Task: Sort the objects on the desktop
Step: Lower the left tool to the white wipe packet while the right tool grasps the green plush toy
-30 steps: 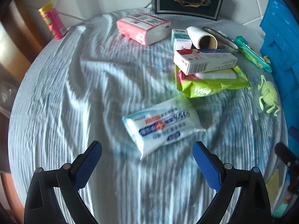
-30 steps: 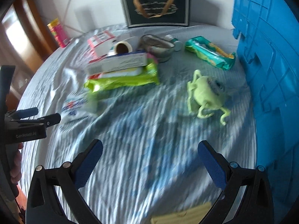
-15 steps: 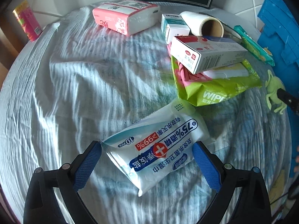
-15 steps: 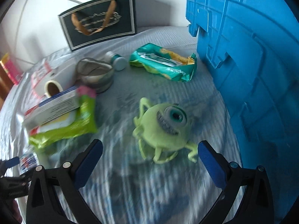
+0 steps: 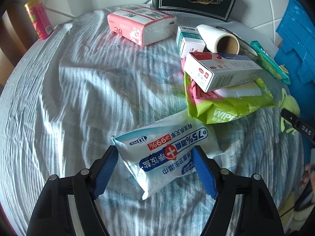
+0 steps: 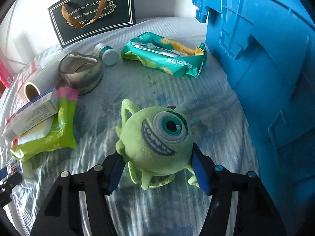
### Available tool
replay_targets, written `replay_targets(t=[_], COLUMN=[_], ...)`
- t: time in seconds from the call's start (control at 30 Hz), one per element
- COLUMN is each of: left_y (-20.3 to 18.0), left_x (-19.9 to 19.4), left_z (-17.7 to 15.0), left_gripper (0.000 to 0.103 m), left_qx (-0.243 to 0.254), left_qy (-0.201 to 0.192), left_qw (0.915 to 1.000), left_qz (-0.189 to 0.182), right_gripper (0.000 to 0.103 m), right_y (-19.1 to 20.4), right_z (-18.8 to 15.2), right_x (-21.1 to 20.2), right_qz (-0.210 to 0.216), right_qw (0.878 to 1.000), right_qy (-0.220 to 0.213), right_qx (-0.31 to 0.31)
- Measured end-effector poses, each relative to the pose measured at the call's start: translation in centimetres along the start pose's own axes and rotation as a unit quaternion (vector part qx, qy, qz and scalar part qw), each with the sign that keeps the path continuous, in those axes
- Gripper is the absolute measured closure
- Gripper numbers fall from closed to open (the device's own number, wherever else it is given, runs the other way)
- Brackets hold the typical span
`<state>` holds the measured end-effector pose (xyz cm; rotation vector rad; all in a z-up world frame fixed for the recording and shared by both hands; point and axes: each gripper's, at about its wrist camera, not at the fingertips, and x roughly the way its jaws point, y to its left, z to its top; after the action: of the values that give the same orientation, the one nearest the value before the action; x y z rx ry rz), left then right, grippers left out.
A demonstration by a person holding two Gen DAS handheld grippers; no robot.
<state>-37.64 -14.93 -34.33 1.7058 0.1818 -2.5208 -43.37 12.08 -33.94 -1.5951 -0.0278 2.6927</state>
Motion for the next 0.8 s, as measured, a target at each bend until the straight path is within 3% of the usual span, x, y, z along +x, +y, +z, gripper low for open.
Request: replay_targets(t=[0.2,0.27,0.37,0.47,0.5,0.53,0.57,0.63,0.8], left_y=[0.4,0.4,-0.1,-0.2,-0.2,-0.2,-0.2,-0.3,-1.2], left_x=[-1.1,-1.7,-2.9,-3.4,-3.6,-3.7,-3.8,-4.2,-4.4], left_z=[-2.6,-3.0,-3.3,-3.6,-3.8,-3.9,-3.7,-3.3,-1.5], left_gripper=[0.045,0.067,0.085,0.087,0.086,0.077,0.049,0.015,0.015], left_qx=[-0.007,-0.005,0.005,0.011,0.011,0.009,0.006,0.001,0.033], left_qy=[0.004,0.002,-0.002,0.002,0.003,0.005,0.007,-0.007,-0.035], left_qw=[0.9999,1.0000,1.0000,0.9999,0.9999,0.9999,0.9999,0.9999,0.9988], left_qz=[-0.008,-0.008,-0.005,-0.011,-0.012,-0.012,-0.014,-0.013,0.010], right_gripper=[0.042,0.042,0.042,0.042,0.042,0.042,0.042,0.042,0.042], right_y=[1.1,1.6,2.4,2.9,3.0,3.1,3.1,3.1,3.2], right_z=[-1.9,-2.7,-4.0,-5.1,-5.5,-5.9,-6.2,-6.6,-7.3], right_x=[-3.0,-4.0,-5.0,-5.9,-6.1,-6.5,-6.8,-7.2,-8.1], right_qz=[0.029,0.040,0.053,0.064,0.068,0.070,0.072,0.077,0.086], right_qw=[0.999,0.999,0.998,0.997,0.996,0.996,0.996,0.996,0.995], right_qy=[-0.013,-0.012,-0.008,-0.005,-0.005,-0.005,-0.005,-0.004,0.001], right_qx=[-0.026,-0.034,-0.042,-0.049,-0.050,-0.051,-0.052,-0.051,-0.056])
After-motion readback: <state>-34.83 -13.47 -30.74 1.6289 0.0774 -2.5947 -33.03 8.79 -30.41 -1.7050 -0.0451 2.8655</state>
